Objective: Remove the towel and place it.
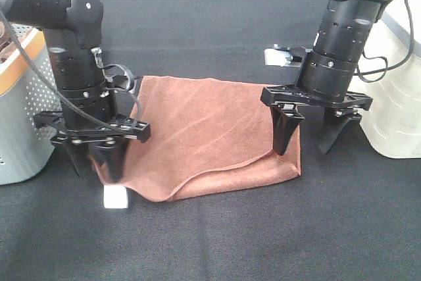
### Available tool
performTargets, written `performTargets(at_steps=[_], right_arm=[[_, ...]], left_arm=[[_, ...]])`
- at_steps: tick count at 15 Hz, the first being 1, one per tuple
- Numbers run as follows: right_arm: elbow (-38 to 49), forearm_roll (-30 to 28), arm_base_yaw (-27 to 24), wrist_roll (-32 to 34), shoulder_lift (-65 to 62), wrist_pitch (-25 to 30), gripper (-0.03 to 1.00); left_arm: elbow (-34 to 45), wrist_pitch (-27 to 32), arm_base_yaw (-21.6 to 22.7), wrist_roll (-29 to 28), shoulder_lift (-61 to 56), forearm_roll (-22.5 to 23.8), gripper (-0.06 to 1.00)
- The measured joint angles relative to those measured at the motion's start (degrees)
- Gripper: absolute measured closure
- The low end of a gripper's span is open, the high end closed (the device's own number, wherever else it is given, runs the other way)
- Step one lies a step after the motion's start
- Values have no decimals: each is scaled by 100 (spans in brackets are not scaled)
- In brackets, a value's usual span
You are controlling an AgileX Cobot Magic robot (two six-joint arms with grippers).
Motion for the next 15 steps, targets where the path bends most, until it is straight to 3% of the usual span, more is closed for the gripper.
performTargets(at_steps=[5,8,10,13,15], right_arm=[[0,34,0,11,-550,6,23],[0,309,0,11,-1089,6,23],[0,453,0,11,-1696,23,23],[0,458,0,11,-2183,29,23],[6,458,0,-29,-2939,34,23]], left_arm=[[0,11,0,63,-321,-74,30],[126,29,0,401,-819,206,30],[155,46,0,264,-1203,309,30],[155,46,0,235,-1919,178,30],[155,46,0,321,-3077,264,30]])
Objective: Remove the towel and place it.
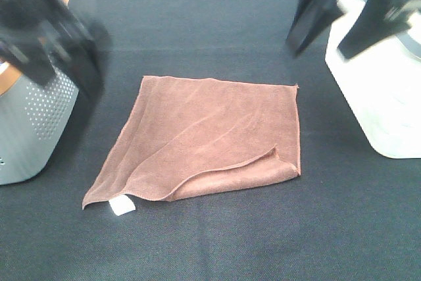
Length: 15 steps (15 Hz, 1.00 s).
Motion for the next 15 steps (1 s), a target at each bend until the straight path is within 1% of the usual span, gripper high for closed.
performTargets(at_steps=[2,3,4,5,6,7,9,10,11,13,15], right_arm=[[155,0,0,-132,-602,11,23],[470,-86,0,-241,-1123,11,23],[791,-212,0,-286,-1507,11,23],[1140,-327,0,-304,-1839,11,23],[1140,-327,0,-304,-1839,11,23],[1753,-487,0,-327,-2355,11,23],[2681,-636,0,-327,-2979,11,23],[3117,-693,0,-327,-3272,11,23],[3741,-796,-17,-327,-3678,-11,23],[4486,-905,-23,-327,-4228,-218,23],[4968,-945,-23,-332,-4836,-613,23]], left_arm=[[0,6,0,-11,-1020,447,29],[0,17,0,-132,-1684,808,29],[69,23,0,-338,-2143,1014,29],[241,23,0,-476,-2544,1140,29],[241,23,0,-476,-2544,1140,29],[716,23,0,-596,-3151,1232,29],[1524,29,0,-716,-3930,1249,29],[2320,29,0,-739,-4492,1232,29],[2802,34,0,-739,-4859,1180,29],[3718,52,0,-751,-5649,1089,29],[4372,63,0,-745,-6314,1054,29]])
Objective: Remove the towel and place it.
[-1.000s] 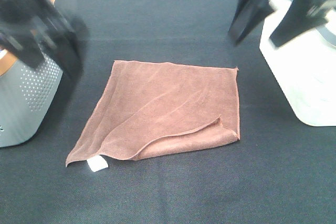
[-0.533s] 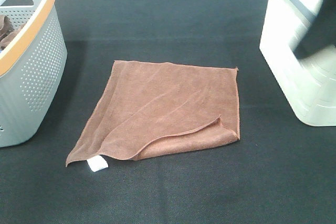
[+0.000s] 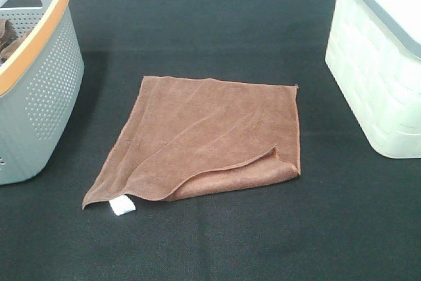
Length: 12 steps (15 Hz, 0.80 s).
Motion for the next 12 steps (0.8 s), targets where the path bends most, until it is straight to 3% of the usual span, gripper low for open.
performTargets(at_steps=[2,5,8,12], right_arm=[[189,-6,0,-86,-762,-229,23],[229,-6,0,-229,-1387,-229,23],[229,-6,0,-246,-2326,-223,23],[229,-6,0,-252,-2756,-223,23]], left_arm=[[504,-229,0,189,-693,-155,29],[590,-596,0,613,-1031,-464,29],[739,-888,0,1398,-1123,-917,29],[773,-945,0,1490,-1123,-968,29]])
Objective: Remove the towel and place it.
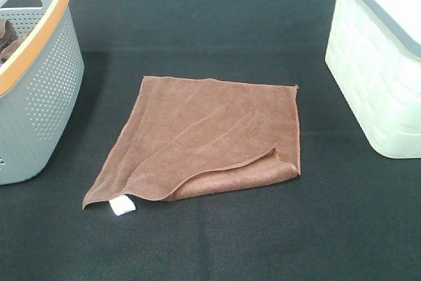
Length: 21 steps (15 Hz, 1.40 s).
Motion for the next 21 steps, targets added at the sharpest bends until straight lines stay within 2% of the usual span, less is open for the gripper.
performTargets(at_steps=[12,13,15,16,19,21], right_arm=[[0,0,0,0,0,0,23],[0,0,-6,0,0,0,23],[0,0,-355,0,0,0,23],[0,0,-355,0,0,0,23],[0,0,-1249,0,0,0,23],[0,0,-1908,0,0,0,23]], left_arm=[[0,-6,34,0,-6,-97,29],[0,-6,195,0,-11,-103,29],[0,-11,968,6,-126,-115,29],[0,-11,968,6,-126,-115,29],[0,-23,1994,6,-716,-115,29],[0,-29,2320,6,-1329,-109,29]])
